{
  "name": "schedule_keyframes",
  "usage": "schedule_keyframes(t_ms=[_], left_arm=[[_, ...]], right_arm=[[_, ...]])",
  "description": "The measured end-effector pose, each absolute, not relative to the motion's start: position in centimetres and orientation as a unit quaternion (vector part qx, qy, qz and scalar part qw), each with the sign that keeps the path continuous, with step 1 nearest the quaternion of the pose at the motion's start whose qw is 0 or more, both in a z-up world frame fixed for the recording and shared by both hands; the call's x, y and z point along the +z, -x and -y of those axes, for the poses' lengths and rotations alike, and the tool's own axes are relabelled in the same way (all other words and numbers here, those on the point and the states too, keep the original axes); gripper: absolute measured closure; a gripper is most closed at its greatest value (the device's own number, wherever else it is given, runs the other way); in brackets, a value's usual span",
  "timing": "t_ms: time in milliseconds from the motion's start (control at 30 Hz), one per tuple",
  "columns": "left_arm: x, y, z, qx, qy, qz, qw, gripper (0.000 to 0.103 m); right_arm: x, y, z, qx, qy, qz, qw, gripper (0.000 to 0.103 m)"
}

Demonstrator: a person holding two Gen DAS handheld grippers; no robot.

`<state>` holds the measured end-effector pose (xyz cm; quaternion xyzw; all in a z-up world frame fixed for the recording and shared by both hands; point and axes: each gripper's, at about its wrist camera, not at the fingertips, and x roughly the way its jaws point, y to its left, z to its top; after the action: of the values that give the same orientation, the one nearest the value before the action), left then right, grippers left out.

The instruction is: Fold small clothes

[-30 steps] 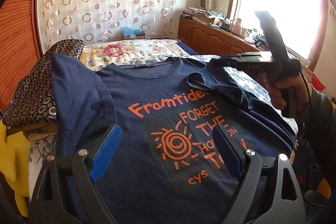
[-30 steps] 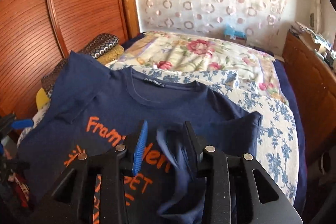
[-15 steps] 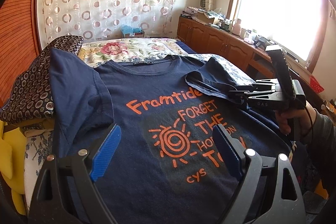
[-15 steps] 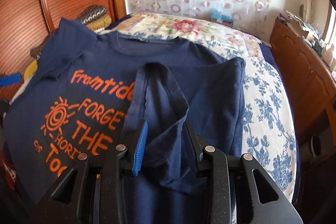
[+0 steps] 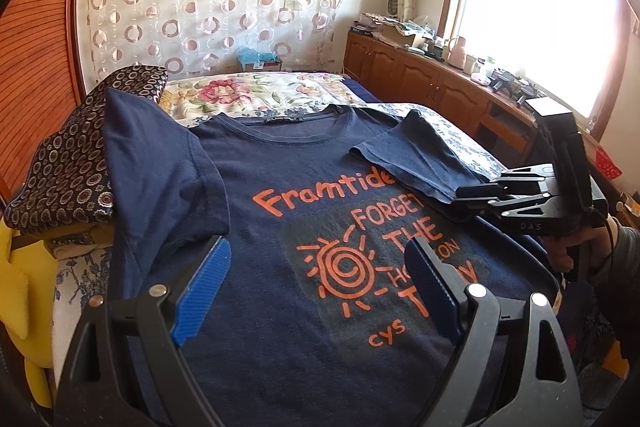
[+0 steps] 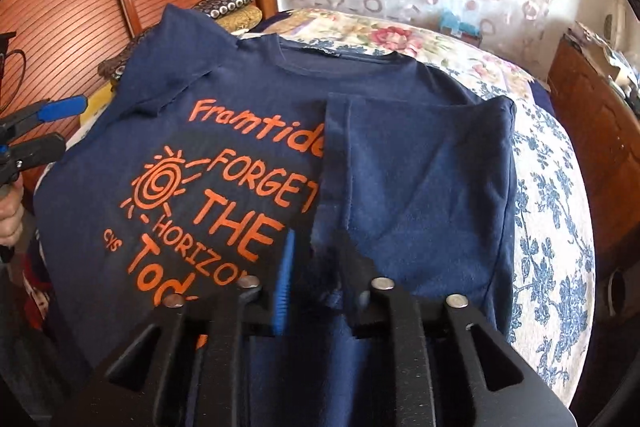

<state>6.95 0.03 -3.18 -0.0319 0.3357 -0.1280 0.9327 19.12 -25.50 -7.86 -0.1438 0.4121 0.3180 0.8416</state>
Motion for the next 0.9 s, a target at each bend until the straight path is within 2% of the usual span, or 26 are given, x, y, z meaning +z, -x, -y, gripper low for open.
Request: schedule_keyframes(t_ms=[167,233,333,900], left_arm=[[-2.7,-7.0,-1.0,-0.114,0.029,-0.328,0.937,0.014],[-2.4,-7.1,-1.7,-0.112,0.032,-0.322,0.939,0.014],[-2.0,-7.5,-3.1,-0.11,0.041,-0.316,0.941,0.014],[-0.4,-15.3,-11.0,-0.046,0.029,-0.337,0.94,0.014]], right_arm=[[-6.9,-19.5,26.4,0.303,0.135,-0.391,0.859,0.068],[-6.7,-20.2,27.0,0.288,0.133,-0.385,0.867,0.057],[-6.9,-21.6,28.0,0.267,0.129,-0.389,0.872,0.048],[-7.9,-31.7,31.4,0.172,0.115,-0.416,0.886,0.048]])
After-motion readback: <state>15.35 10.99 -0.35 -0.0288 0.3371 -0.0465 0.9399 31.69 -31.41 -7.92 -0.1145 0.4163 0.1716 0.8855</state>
